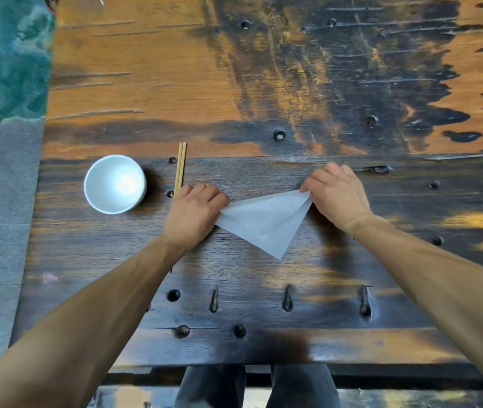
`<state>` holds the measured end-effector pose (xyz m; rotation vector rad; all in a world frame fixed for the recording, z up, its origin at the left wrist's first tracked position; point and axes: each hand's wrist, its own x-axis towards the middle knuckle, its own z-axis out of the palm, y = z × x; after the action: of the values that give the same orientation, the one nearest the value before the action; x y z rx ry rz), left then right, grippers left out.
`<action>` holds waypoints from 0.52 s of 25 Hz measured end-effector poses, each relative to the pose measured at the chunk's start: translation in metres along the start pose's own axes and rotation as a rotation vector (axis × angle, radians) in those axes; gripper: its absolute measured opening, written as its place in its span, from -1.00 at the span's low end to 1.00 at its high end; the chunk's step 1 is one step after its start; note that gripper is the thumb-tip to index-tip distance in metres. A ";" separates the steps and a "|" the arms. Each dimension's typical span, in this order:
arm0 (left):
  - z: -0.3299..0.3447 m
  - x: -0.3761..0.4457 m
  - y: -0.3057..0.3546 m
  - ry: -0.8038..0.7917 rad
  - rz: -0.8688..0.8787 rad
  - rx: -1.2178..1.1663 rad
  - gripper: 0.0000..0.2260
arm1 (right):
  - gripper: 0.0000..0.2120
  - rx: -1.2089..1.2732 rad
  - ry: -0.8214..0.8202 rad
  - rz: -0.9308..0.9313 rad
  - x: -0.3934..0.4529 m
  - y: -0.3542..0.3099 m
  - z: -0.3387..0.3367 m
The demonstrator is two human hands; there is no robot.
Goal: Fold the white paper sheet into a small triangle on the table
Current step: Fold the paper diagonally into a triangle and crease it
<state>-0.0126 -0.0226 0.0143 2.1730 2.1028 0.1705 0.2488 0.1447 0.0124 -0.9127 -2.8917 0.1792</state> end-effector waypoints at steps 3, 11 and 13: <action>0.004 -0.004 0.006 0.026 0.131 0.064 -0.91 | -0.86 -0.040 0.038 -0.011 -0.011 0.003 0.004; 0.012 -0.002 0.031 0.033 0.222 0.060 -0.64 | -0.65 -0.059 0.044 -0.114 -0.023 -0.006 0.014; 0.011 0.003 0.040 0.059 0.243 0.048 -0.64 | -0.64 -0.057 0.036 -0.165 -0.027 -0.013 0.019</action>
<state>0.0289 -0.0206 0.0100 2.4768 1.8825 0.2095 0.2608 0.1173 -0.0064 -0.6731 -2.9342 0.0663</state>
